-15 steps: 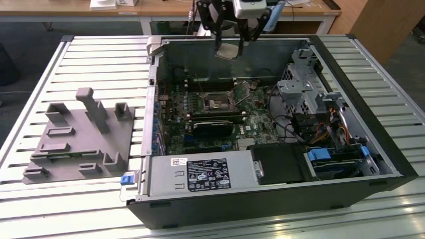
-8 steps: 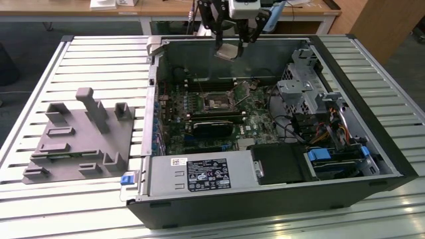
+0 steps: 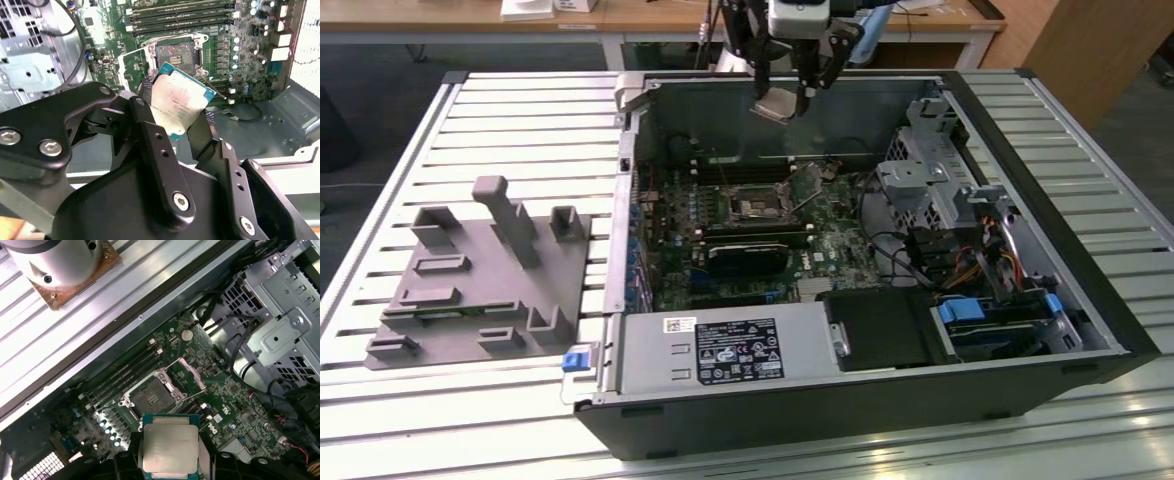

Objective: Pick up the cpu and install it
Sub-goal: 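Place the cpu into insertion slot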

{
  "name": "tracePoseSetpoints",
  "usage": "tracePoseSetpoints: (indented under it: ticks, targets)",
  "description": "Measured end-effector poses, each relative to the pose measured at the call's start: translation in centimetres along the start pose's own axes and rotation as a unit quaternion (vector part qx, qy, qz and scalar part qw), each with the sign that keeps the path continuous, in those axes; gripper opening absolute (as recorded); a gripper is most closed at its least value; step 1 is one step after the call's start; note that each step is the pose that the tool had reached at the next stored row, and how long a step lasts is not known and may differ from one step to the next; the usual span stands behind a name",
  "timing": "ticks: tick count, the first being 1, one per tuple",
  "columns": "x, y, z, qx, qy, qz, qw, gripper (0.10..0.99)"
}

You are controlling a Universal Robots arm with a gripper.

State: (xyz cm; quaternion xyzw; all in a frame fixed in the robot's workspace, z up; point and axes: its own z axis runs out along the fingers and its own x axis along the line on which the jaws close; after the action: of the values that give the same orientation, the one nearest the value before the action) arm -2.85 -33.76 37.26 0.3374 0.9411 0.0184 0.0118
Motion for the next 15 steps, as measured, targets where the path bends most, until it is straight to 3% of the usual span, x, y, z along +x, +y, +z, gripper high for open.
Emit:
tracePoseSetpoints:
  ticks: [7,15]
  targets:
    - [0.04,0.04,0.09,0.0006,-0.0021,0.046,0.9989,0.533]
    - [0.07,0.07,0.17,0.0012,-0.0044,0.1,0.995,0.533]
